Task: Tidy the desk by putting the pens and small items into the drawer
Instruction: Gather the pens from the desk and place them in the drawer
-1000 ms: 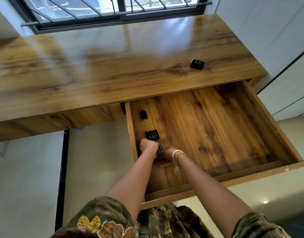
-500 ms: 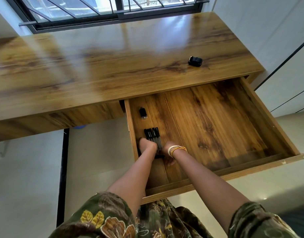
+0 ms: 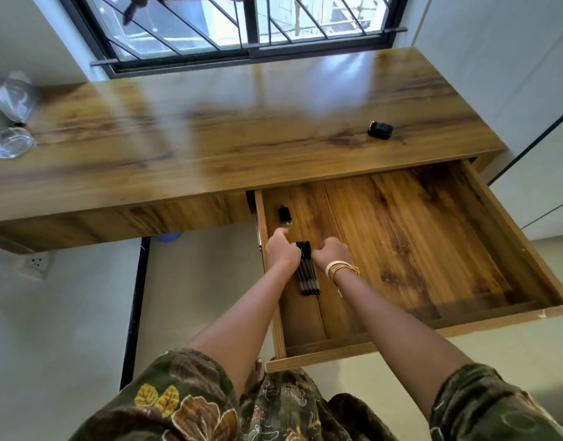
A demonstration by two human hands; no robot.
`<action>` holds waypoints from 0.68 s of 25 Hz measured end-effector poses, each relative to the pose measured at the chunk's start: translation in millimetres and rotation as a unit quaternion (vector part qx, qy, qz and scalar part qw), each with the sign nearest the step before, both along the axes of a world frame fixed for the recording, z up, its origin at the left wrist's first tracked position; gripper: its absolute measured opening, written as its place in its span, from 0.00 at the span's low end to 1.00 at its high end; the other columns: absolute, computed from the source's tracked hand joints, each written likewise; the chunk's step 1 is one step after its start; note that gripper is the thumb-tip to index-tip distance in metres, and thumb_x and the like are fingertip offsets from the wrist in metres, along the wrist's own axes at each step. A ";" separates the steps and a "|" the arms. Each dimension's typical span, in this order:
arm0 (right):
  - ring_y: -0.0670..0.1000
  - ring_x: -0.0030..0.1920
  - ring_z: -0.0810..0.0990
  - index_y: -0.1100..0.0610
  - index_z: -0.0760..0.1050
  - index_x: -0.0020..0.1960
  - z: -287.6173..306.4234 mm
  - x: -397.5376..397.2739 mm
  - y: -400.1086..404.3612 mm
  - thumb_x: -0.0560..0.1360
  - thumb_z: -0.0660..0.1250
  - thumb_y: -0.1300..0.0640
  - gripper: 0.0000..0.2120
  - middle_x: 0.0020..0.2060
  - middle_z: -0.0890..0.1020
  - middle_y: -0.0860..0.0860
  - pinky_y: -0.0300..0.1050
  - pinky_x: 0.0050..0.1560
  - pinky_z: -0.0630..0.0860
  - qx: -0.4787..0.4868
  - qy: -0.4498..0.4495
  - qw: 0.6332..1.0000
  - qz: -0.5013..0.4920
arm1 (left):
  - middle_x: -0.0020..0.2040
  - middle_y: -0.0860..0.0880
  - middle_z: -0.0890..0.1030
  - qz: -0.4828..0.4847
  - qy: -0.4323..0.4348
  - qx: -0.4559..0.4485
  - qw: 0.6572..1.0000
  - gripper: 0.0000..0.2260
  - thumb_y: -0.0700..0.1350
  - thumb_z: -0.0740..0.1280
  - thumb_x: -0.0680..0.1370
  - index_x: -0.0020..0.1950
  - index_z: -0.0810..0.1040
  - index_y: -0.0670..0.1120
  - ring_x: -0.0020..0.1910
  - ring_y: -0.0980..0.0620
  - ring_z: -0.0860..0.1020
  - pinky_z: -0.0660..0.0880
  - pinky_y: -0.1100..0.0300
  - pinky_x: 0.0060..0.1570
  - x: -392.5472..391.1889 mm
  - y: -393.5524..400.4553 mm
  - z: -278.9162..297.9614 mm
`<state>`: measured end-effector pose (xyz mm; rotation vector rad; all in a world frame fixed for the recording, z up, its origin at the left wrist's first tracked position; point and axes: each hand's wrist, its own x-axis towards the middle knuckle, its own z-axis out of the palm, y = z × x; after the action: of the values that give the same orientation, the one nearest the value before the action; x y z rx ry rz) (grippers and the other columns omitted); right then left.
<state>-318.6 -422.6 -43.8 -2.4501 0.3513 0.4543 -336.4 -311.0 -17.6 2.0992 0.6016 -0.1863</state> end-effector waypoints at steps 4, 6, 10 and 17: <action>0.54 0.38 0.81 0.58 0.78 0.42 21.5 21.5 26.2 0.73 0.66 0.55 0.06 0.35 0.80 0.52 0.40 0.31 0.70 0.017 -0.093 0.995 0.003 | 0.64 0.43 0.77 -0.059 -0.131 0.078 0.987 0.17 0.37 0.63 0.79 0.68 0.72 0.42 0.65 0.47 0.74 0.72 0.58 0.62 18.1 32.7 24.9; 0.54 0.38 0.81 0.58 0.78 0.41 29.8 33.8 48.2 0.73 0.66 0.56 0.06 0.35 0.81 0.53 0.41 0.34 0.73 0.031 -0.131 0.991 -0.006 | 0.62 0.42 0.78 -0.076 -0.160 0.116 0.977 0.16 0.37 0.63 0.79 0.66 0.73 0.41 0.63 0.46 0.75 0.71 0.60 0.61 30.3 58.1 32.0; 0.54 0.38 0.81 0.58 0.77 0.40 39.6 56.9 96.4 0.74 0.66 0.56 0.06 0.36 0.82 0.53 0.43 0.35 0.75 0.038 -0.172 0.984 -0.021 | 0.64 0.42 0.77 -0.098 -0.173 0.174 0.965 0.16 0.38 0.62 0.79 0.67 0.73 0.40 0.63 0.46 0.76 0.72 0.59 0.62 59.3 115.0 38.9; 0.56 0.39 0.82 0.56 0.77 0.41 47.1 112.9 181.8 0.73 0.66 0.55 0.05 0.37 0.84 0.54 0.42 0.37 0.73 -0.002 -0.214 0.977 -0.027 | 0.69 0.41 0.73 -0.131 -0.131 0.203 0.961 0.19 0.43 0.62 0.80 0.71 0.69 0.40 0.67 0.44 0.73 0.71 0.51 0.66 127.1 204.8 38.5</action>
<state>-205.6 -240.8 3.3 -2.4525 0.2331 -0.1014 -209.3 -106.2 20.9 2.5462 0.2091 0.0756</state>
